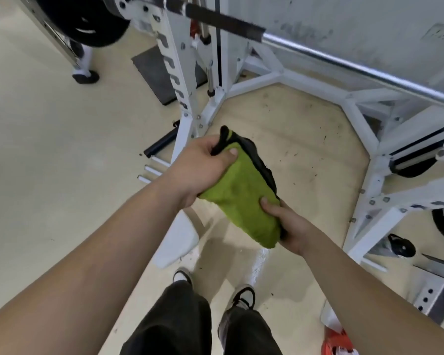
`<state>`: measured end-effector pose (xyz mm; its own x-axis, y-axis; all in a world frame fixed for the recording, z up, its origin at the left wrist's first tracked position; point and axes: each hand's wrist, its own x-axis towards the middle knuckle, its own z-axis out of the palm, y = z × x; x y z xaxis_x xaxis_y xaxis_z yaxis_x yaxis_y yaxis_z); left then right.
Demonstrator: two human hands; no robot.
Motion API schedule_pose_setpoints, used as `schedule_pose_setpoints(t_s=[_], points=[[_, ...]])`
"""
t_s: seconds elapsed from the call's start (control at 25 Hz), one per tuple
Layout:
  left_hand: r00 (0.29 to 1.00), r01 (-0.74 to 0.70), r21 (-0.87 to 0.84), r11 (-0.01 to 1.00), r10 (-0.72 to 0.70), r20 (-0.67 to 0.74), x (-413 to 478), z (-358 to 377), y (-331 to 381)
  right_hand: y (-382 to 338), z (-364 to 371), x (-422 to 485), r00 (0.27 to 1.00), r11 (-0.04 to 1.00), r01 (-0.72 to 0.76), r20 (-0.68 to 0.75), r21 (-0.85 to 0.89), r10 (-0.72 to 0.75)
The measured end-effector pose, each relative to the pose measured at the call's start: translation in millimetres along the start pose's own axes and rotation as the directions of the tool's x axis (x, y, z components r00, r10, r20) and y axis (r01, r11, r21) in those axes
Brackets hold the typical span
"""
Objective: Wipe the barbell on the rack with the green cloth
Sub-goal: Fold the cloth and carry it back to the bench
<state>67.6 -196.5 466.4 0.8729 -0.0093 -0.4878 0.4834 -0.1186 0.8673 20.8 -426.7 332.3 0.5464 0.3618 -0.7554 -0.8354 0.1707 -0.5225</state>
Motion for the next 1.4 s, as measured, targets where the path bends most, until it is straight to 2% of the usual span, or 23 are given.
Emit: schedule_pose_setpoints(t_s=[0.08, 0.2, 0.32, 0.4, 0.6, 0.76, 0.84, 0.88, 0.92, 1.0, 1.04, 1.08, 1.16, 1.4], points=[[0.998, 0.031, 0.038, 0.999, -0.029, -0.061, 13, -15, -31, 16, -18, 16, 1.000, 0.994, -0.011, 0.016, 0.109, 0.009], [0.990, 0.057, 0.250, 0.967, -0.022, -0.140, 48, -41, -106, 47, -28, 69, 0.999, 0.988, -0.009, -0.041, 0.153, 0.015], [0.992, 0.069, 0.435, 0.898, -0.016, -0.124, 92, -72, -208, 98, -17, 157, 0.983, 1.000, 0.007, -0.185, 0.004, -0.006], [0.992, 0.106, 0.539, 0.836, -0.050, -0.117, 122, -98, -286, 146, 1, 225, 0.982, 0.994, -0.012, -0.191, -0.104, -0.008], [0.976, 0.190, 0.781, 0.595, -0.029, -0.215, 191, -175, -433, 268, 56, 378, 0.989, 0.956, -0.110, -0.129, -0.273, 0.077], [0.948, 0.174, 0.913, 0.370, 0.189, -0.257, 210, -199, -492, 325, 75, 445, 0.983, 0.968, -0.184, -0.042, -0.171, 0.179], [0.945, 0.135, 0.956, 0.261, 0.257, -0.203, 206, -178, -523, 339, 68, 462, 0.986, 0.949, -0.142, -0.124, -0.281, 0.111], [0.966, 0.101, 0.969, 0.224, 0.210, -0.149, 201, -160, -544, 342, 62, 468, 0.981, 0.920, -0.096, -0.191, -0.379, 0.024], [0.991, 0.071, 0.976, 0.207, 0.097, -0.093, 195, -141, -564, 342, 55, 472, 0.969, 0.882, -0.038, -0.235, -0.469, -0.083], [0.981, 0.051, 0.987, 0.153, -0.190, -0.021, 193, -112, -598, 338, 43, 479, 0.939, 0.758, 0.063, -0.218, -0.649, -0.265], [0.970, 0.057, 0.988, 0.140, -0.243, -0.021, 200, -107, -606, 336, 38, 482, 0.935, 0.687, 0.084, -0.182, -0.721, -0.305], [0.968, 0.070, 0.987, 0.144, -0.249, -0.032, 210, -105, -609, 335, 33, 484, 0.933, 0.631, 0.104, -0.145, -0.768, -0.329], [0.977, 0.083, 0.987, 0.141, -0.207, -0.053, 222, -98, -606, 334, 31, 487, 0.931, 0.588, 0.133, -0.102, -0.798, -0.350], [0.962, 0.111, 0.992, 0.061, -0.257, -0.092, 196, -93, -595, 321, 29, 482, 0.912, 0.599, 0.226, -0.050, -0.768, -0.408]])
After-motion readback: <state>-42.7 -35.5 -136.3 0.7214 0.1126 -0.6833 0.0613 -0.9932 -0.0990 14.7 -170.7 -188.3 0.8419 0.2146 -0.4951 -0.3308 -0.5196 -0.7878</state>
